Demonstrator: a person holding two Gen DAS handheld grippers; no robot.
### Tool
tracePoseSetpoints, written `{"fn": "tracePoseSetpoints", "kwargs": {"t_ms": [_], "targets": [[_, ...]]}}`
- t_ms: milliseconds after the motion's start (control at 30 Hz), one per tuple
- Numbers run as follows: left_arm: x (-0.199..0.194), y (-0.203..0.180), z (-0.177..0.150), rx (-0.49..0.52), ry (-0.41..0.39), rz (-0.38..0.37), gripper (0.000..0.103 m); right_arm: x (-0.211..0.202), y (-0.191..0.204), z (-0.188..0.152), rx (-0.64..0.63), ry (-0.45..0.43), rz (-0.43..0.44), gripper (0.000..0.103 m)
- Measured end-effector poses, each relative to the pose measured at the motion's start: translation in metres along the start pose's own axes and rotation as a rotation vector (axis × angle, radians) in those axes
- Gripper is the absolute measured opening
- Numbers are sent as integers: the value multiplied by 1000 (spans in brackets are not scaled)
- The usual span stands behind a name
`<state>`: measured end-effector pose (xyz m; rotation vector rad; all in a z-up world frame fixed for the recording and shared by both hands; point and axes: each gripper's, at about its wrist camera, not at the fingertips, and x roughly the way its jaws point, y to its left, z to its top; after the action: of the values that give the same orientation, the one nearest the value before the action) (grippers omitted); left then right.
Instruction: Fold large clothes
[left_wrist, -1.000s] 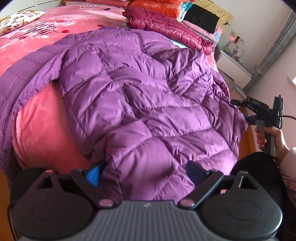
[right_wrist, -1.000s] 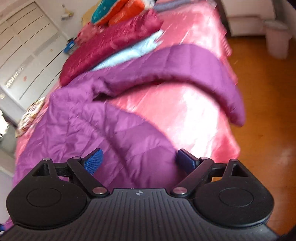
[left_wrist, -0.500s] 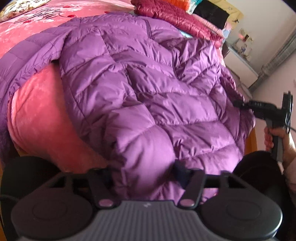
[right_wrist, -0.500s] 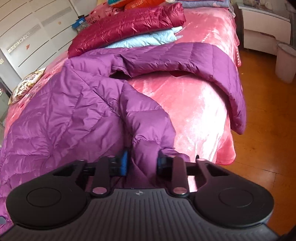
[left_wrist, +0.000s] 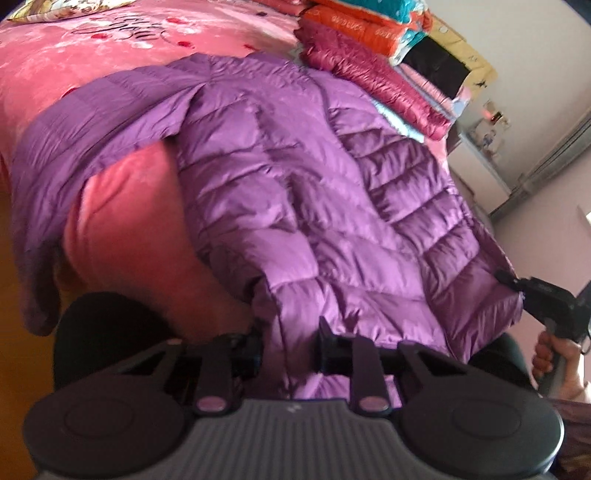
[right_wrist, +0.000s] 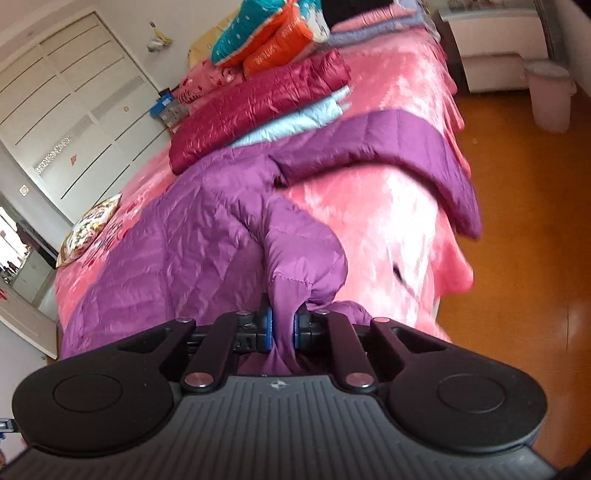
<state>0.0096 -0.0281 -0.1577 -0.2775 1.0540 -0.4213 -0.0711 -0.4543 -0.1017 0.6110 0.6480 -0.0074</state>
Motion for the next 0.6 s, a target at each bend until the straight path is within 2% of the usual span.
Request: {"fn": "tracePoseSetpoints", "kwargs": {"t_ms": [167, 233, 267, 300, 333, 367, 433, 467, 600], "targets": [[6, -1, 5, 26, 24, 23, 26, 8, -10, -1, 5, 74, -75, 12], [4, -4, 6, 53, 31, 30, 32, 12, -10, -1, 9, 101, -107, 15], [2, -5, 7, 70, 33, 33, 35, 15, -9, 0, -2, 115, -128, 19], [-2, -6, 7, 80, 34, 37, 44, 16, -6, 0, -17, 124, -146, 23], [-5, -8, 9, 90, 32, 38, 50, 15, -3, -1, -30, 127, -159, 32], [-9, -10, 10, 106, 27, 39, 51, 11, 1, -7, -36, 125, -168, 49], [-21, -17, 14, 153, 14, 60, 56, 6, 4, -5, -34, 116, -169, 76], [-27, -20, 15, 176, 1, 74, 59, 1, 5, -2, -41, 99, -173, 79], [-52, -35, 32, 277, -88, 126, 76, -19, 17, 9, -93, -28, -210, 81]]}}
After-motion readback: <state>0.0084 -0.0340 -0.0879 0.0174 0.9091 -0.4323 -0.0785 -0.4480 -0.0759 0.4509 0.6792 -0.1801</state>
